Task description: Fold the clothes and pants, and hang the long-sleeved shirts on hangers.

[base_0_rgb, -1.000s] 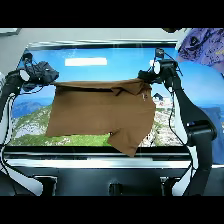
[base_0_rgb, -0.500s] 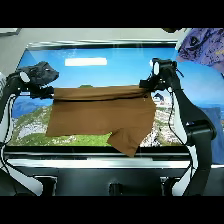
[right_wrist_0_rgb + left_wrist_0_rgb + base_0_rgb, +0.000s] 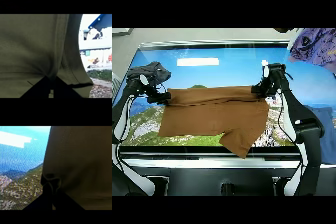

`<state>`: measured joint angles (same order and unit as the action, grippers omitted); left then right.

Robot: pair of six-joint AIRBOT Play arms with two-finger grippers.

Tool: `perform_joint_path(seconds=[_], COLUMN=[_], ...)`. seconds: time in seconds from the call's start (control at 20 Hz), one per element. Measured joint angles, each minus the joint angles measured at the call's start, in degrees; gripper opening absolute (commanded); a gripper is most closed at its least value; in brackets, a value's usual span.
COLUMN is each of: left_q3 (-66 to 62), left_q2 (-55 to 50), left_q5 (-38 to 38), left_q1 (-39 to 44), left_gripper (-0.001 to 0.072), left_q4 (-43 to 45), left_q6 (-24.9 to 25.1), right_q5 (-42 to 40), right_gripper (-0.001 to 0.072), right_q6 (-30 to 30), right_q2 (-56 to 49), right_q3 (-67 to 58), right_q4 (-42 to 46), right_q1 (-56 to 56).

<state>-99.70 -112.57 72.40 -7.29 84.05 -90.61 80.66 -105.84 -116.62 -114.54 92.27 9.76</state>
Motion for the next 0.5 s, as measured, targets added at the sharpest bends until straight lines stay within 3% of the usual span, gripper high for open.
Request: perform_joint_path(seconds=[0.05,0.1,0.15,0.2,0.25,0.5], left_q3=[-0.02,-0.02,-0.07,-0.24,-0.57,-3.04], left_q2=[-0.15,-0.28,-0.33,-0.33,-0.28,4.11], left_q5=[0.02,0.02,0.04,0.04,-0.02,0.46], left_q1=[0.09,0.13,0.2,0.24,0.09,-2.4], left_gripper=[0.0105,0.0283,0.0423,0.0503,0.0568,0.0571], left_q4=[0.02,-0.17,-0.72,-1.07,-1.05,1.25], left_q6=[0.0,0.0,-0.37,-0.66,-1.44,-7.04], right_q5=[-0.02,-0.02,-0.02,-0.02,0.0,1.57], right_gripper=[0.0087,0.0176,0.0331,0.0515,0.0562,0.0562], right_q6=[0.2,0.2,0.2,0.2,0.22,2.49], right_q2=[-0.42,-0.79,-1.03,-1.09,-1.03,4.74], right_q3=[0.0,0.0,0.0,0.0,0.0,0.02], right_q4=[-0.11,-0.11,-0.11,-0.09,-0.11,-0.81], right_q1=[0.0,0.0,0.0,-0.02,-0.02,-2.32])
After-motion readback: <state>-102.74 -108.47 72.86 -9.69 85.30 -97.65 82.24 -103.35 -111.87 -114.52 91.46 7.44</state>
